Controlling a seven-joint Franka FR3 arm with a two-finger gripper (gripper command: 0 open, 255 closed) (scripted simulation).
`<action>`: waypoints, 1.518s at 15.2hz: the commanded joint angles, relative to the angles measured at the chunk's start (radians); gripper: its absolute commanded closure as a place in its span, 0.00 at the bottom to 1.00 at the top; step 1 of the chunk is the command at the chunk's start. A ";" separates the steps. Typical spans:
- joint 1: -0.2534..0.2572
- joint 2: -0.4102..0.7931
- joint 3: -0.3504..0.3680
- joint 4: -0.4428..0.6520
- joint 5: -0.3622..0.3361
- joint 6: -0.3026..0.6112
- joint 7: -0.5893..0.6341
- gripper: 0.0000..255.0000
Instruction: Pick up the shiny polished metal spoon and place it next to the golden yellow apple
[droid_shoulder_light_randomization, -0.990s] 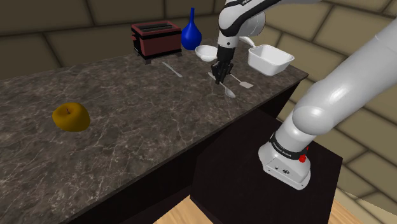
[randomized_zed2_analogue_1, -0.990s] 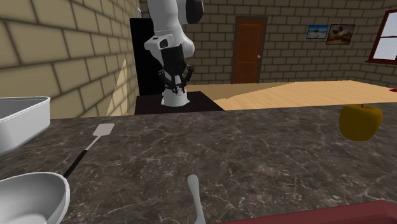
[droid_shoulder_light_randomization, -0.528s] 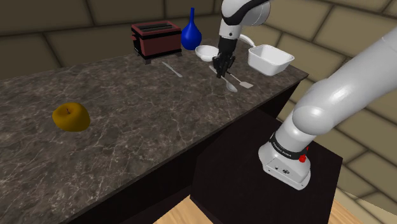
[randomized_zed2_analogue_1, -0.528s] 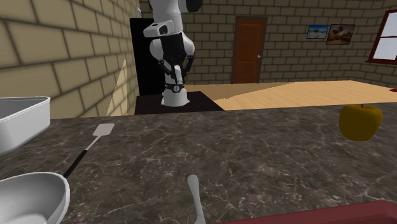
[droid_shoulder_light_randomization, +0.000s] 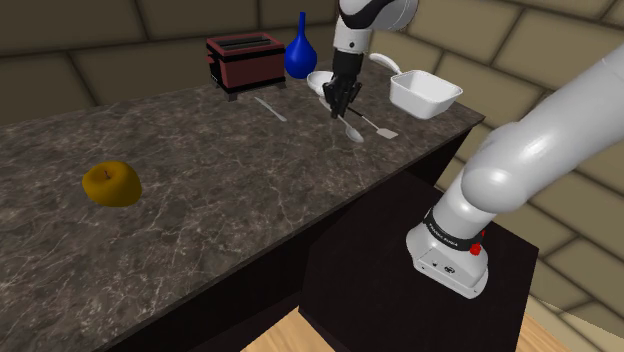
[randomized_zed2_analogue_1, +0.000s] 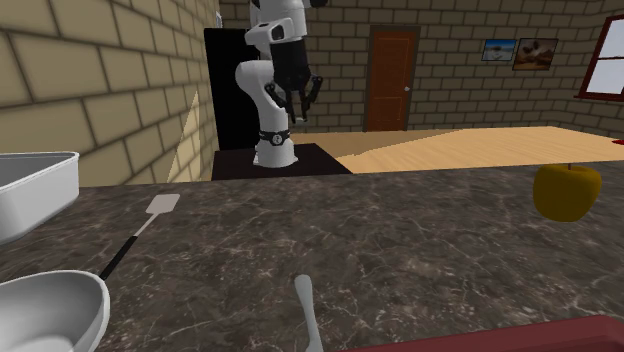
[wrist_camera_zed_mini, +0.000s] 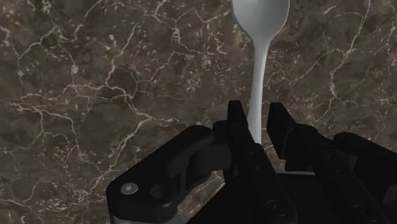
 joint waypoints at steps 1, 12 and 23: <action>0.024 0.018 0.030 0.013 0.020 0.011 0.042 1.00; 0.150 0.180 0.190 0.173 0.089 0.058 0.284 1.00; 0.263 0.432 0.305 0.468 0.059 0.062 0.531 1.00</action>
